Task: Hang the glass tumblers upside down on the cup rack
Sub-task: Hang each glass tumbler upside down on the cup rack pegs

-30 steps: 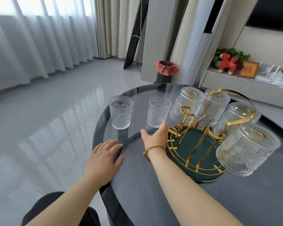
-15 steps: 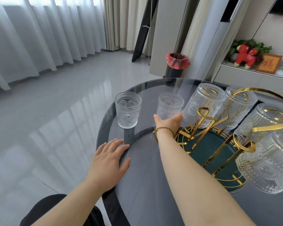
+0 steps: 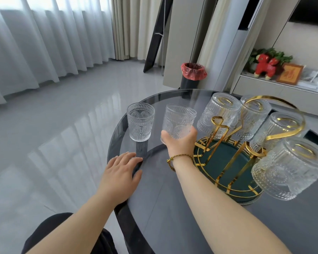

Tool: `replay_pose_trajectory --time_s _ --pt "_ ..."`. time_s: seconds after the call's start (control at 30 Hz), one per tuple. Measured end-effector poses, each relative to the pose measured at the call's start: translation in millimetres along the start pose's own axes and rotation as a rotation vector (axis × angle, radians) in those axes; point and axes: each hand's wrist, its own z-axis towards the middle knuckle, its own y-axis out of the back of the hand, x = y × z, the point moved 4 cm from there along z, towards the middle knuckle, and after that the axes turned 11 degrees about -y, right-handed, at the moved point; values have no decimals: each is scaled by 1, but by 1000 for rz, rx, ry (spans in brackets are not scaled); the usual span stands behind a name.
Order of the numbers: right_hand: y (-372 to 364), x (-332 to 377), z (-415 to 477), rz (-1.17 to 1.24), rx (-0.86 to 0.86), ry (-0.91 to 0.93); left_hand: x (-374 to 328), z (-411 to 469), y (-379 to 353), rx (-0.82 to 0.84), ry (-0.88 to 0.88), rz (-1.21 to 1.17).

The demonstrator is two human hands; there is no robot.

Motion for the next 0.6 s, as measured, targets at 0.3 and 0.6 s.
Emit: replay_pose_trajectory --time_s 0.3,0.6 --pt "72 59 -87 -121 205 328 -7 -4 3 41 30 -3" --pt "183 127 -95 -423 324 388 -53 12 -10 32 -48 -139"
